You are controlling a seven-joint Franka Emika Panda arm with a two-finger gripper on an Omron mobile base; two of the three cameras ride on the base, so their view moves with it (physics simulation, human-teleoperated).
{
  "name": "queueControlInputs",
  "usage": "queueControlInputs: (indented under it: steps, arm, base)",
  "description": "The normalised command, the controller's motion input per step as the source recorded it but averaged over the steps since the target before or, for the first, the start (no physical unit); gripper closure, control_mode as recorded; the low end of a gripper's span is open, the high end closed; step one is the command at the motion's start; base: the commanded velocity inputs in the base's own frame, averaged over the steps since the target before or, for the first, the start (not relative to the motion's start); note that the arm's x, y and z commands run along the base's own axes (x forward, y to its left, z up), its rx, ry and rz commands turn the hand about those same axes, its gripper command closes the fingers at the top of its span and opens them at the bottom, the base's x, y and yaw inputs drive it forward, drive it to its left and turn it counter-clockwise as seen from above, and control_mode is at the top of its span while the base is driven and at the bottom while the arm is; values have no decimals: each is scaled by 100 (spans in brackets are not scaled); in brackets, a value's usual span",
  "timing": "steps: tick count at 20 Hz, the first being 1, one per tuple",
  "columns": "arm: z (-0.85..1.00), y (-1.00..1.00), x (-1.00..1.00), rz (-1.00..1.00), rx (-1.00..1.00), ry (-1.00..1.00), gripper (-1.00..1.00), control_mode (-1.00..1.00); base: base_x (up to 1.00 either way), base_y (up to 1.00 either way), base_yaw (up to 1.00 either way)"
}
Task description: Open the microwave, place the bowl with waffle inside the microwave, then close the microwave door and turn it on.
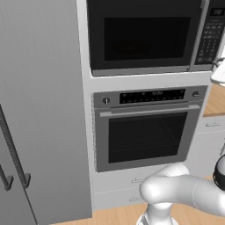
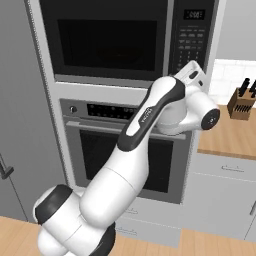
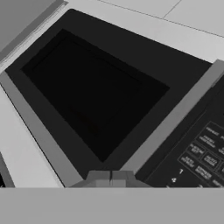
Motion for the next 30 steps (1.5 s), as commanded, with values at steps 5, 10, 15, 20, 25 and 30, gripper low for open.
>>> queueControlInputs:
  steps: [5, 10, 15, 20, 25, 30]
  arm:
    - [-1, 0, 0, 0, -13, 0, 100, -100]
    - [-9, 0, 2, -2, -10, 0, 100, -100]
    - [-3, 0, 0, -11, -13, 0, 100, -100]
    - [-2, 0, 1, -18, -14, 0, 100, -100]
    - [-11, 3, 7, -14, -11, 0, 100, -100]
    - [-13, 0, 19, -7, -3, 0, 100, -100]
  base:
    - [0, 0, 0]
    - [0, 0, 0]
    - [0, 0, 0]
    - [0, 0, 0]
    - [0, 0, 0]
    - [0, 0, 0]
